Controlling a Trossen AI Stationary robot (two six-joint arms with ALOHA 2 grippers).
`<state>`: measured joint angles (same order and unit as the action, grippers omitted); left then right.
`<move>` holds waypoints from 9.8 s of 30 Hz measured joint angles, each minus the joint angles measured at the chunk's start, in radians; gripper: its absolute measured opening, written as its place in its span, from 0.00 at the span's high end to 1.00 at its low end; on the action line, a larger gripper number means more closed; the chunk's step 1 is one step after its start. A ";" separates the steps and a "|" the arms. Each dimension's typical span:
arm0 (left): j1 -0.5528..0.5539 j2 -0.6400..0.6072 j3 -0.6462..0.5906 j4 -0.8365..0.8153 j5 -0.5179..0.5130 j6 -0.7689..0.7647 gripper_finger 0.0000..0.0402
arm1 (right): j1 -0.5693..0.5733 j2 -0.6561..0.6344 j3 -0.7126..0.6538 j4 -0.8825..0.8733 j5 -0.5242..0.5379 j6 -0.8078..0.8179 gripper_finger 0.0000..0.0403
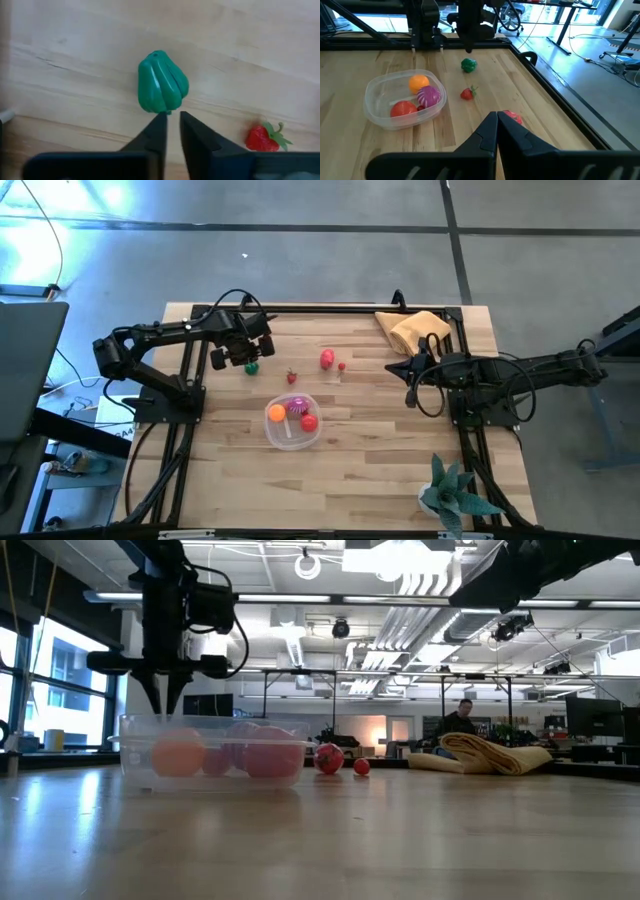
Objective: Pick and placing Produce into tupperware
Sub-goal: Put the bell pepper into the transparent container, then put the dragon fruit into the transparent container
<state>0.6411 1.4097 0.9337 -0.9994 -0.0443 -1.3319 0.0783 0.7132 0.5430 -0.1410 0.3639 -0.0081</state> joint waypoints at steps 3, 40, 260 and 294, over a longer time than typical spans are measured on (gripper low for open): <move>0.000 0.000 0.000 -0.001 -0.014 0.006 0.77 | 0.000 0.000 0.000 0.000 0.000 0.000 1.00; 0.094 0.186 -0.087 0.189 0.080 -0.008 0.12 | 0.000 0.000 0.000 -0.002 0.000 0.000 1.00; -0.183 0.782 0.737 0.243 0.029 0.516 0.01 | 0.000 0.000 0.000 -0.073 0.000 0.000 1.00; -0.183 0.786 0.737 0.243 0.037 0.512 0.44 | 0.000 0.000 0.000 -0.073 0.000 0.000 1.00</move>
<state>0.4583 2.1956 1.6707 -0.7563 -0.0074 -0.8196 0.0783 0.7132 0.5430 -0.2138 0.3637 -0.0078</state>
